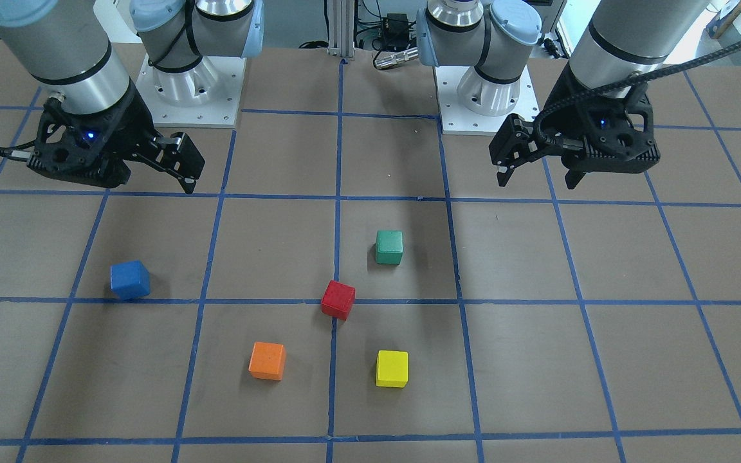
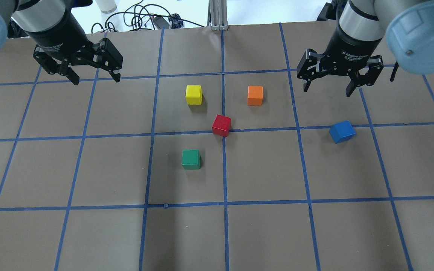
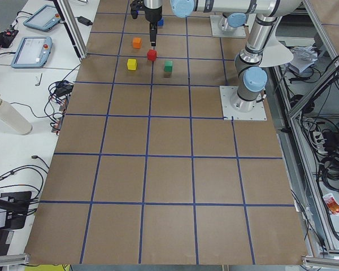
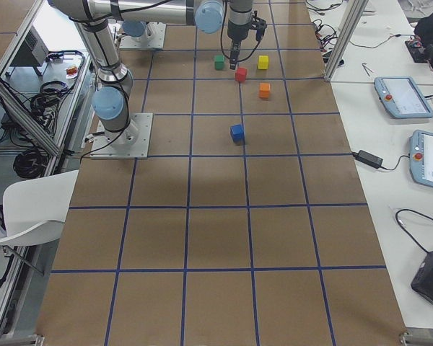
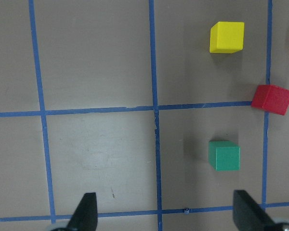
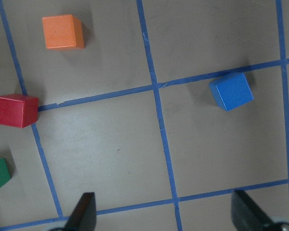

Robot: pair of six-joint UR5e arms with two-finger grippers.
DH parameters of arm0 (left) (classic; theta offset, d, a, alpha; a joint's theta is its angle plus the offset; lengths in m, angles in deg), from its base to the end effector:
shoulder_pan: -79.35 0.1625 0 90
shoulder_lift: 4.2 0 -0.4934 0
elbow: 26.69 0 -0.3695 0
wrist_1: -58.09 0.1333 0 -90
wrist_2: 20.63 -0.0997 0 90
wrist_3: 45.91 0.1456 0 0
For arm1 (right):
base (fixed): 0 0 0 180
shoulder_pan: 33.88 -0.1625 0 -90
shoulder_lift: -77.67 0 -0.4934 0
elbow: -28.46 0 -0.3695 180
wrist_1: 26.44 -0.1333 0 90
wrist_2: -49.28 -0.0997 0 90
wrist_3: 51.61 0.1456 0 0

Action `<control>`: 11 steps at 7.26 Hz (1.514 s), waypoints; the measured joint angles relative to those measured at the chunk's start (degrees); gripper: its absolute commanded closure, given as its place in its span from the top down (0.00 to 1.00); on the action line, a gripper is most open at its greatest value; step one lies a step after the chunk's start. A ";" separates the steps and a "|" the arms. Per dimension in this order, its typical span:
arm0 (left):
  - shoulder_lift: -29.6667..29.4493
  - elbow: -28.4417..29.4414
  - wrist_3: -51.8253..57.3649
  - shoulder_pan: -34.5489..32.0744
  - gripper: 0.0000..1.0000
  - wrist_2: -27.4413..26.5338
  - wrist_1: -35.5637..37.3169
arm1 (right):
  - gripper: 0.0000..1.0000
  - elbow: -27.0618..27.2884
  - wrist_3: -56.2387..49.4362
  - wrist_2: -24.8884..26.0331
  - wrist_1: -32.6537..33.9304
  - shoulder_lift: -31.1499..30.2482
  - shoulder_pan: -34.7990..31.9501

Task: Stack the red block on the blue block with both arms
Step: 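Move the right gripper down over the red cube, then close the right gripper on the red cube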

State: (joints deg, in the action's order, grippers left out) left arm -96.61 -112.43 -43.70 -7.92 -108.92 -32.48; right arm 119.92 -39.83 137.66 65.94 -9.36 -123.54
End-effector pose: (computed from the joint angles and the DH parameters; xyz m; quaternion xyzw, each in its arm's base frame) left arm -0.1140 -0.4990 0.5241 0.0044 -0.9998 0.0118 0.0144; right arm 0.1345 -0.4892 0.4777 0.1058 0.9941 0.0192 0.0123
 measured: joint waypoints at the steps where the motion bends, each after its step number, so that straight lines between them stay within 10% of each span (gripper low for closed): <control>1: 0.01 0.07 -0.42 -0.03 1.00 0.02 -0.02 | 1.00 -0.03 2.96 -0.03 0.88 0.74 -0.49; 11: 0.62 -0.36 -2.95 -1.75 1.00 -0.21 0.12 | 1.00 -0.09 22.63 -0.06 25.15 19.83 -16.66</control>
State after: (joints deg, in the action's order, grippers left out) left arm -96.00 -112.79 -46.65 -9.67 -109.13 -32.36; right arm 119.83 -17.20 137.60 91.09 10.47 -140.20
